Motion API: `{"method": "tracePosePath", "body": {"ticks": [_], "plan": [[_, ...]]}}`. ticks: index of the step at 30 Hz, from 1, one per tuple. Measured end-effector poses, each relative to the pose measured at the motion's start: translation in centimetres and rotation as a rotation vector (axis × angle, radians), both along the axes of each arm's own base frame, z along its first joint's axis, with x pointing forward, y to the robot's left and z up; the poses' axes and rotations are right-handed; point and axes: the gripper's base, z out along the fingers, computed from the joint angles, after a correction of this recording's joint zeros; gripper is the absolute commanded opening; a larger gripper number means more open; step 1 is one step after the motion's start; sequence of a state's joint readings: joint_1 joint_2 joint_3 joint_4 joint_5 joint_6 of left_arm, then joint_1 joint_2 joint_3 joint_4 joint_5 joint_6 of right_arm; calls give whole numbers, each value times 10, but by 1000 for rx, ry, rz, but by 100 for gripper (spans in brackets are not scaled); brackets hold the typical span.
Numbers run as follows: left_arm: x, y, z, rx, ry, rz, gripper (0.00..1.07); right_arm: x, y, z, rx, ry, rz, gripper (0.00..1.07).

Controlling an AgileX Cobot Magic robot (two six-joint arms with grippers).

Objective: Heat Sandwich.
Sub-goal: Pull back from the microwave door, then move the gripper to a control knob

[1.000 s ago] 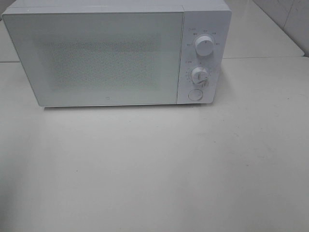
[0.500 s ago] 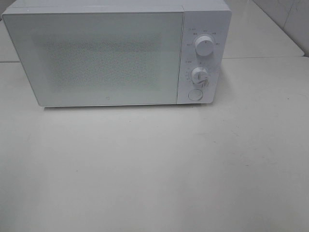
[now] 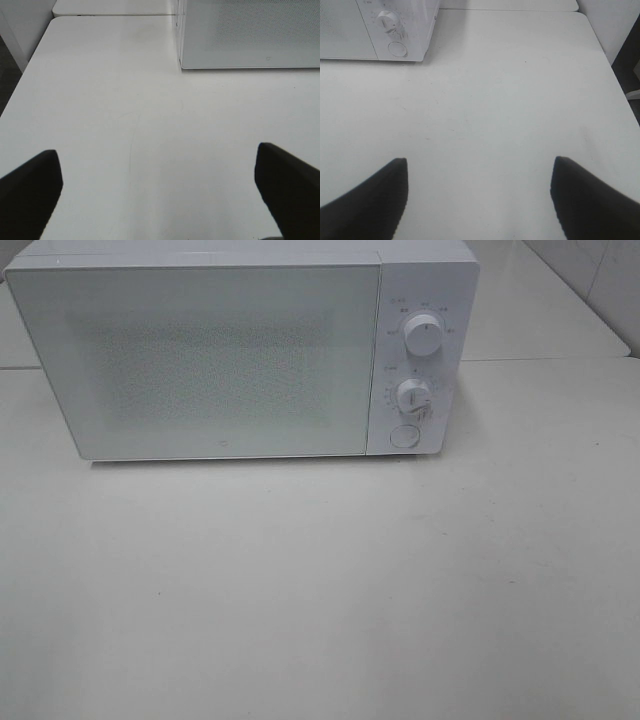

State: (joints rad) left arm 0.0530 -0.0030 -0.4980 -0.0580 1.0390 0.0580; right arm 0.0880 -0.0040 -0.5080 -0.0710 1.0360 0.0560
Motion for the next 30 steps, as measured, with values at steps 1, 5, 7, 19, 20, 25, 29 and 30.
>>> {"method": "tracePosePath", "body": {"ticks": [1,5,7,19,20,25,29,30], "plan": [[0,0,0,0,0,0,101,0,0,0,0,0,0,76],[0,0,0,0,0,0,101,0,0,0,0,0,0,76],[0,0,0,0,0,0,101,0,0,0,0,0,0,76],[0,0,0,-1,0,0,101,0,0,0,0,0,0,76],[0,0,0,-1,0,0,101,0,0,0,0,0,0,76],[0,0,0,-1,0,0,101,0,0,0,0,0,0,76],[0,0,0,-1,0,0,101,0,0,0,0,0,0,76],[0,0,0,-1,0,0,101,0,0,0,0,0,0,76]]}}
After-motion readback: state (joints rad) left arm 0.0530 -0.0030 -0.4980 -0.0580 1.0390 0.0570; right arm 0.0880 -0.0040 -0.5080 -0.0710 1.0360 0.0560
